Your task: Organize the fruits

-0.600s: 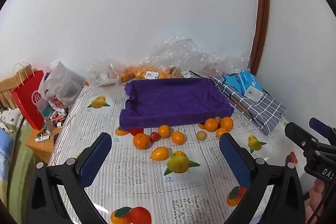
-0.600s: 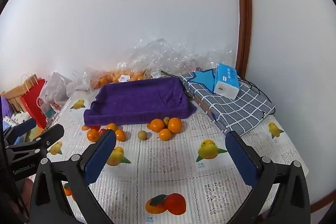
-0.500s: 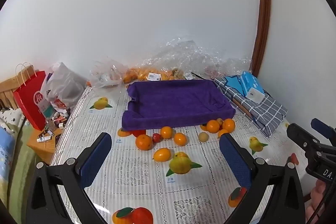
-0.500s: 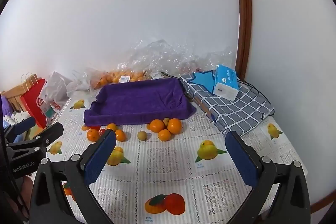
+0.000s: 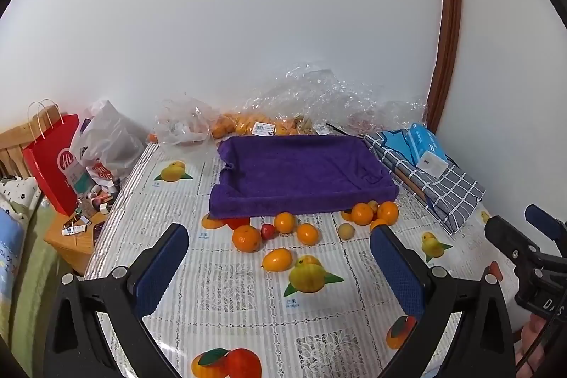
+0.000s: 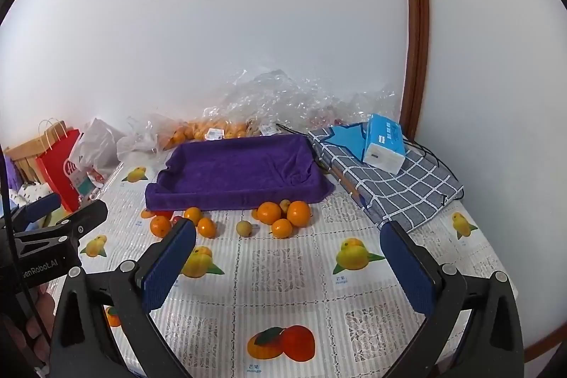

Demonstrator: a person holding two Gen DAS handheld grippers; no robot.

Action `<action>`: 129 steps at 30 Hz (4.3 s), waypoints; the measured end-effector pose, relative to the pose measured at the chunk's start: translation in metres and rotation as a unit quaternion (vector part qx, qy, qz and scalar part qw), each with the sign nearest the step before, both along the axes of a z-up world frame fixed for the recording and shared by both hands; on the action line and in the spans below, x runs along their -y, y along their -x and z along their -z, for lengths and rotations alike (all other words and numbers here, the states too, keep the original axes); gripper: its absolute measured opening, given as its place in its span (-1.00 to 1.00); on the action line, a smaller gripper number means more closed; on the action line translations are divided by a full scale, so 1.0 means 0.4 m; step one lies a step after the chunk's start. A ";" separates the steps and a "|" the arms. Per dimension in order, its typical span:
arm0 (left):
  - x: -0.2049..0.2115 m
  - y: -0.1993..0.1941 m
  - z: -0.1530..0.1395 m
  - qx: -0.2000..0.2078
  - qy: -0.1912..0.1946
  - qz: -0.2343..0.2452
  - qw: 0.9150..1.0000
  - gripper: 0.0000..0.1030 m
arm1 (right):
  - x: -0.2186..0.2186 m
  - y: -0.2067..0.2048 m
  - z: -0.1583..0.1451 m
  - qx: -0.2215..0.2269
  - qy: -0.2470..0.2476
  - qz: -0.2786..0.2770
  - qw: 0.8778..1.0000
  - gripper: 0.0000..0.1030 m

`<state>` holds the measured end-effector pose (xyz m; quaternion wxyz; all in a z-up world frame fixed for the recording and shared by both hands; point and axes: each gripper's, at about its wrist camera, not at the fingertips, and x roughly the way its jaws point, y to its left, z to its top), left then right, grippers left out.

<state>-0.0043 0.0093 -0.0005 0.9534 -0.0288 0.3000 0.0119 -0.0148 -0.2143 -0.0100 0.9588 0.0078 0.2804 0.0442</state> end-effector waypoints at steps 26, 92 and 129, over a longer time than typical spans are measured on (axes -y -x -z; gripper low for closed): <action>0.004 0.004 0.000 -0.006 0.006 0.002 1.000 1.00 | -0.001 0.006 0.001 0.001 -0.005 0.000 1.000 0.99; -0.026 -0.017 0.010 -0.009 0.022 0.002 1.000 1.00 | -0.022 -0.012 0.038 -0.010 -0.005 -0.018 1.000 0.99; -0.222 -0.246 0.297 -0.096 0.079 -0.020 0.992 0.60 | 0.039 -0.334 0.355 -0.110 -0.048 -0.029 0.992 0.67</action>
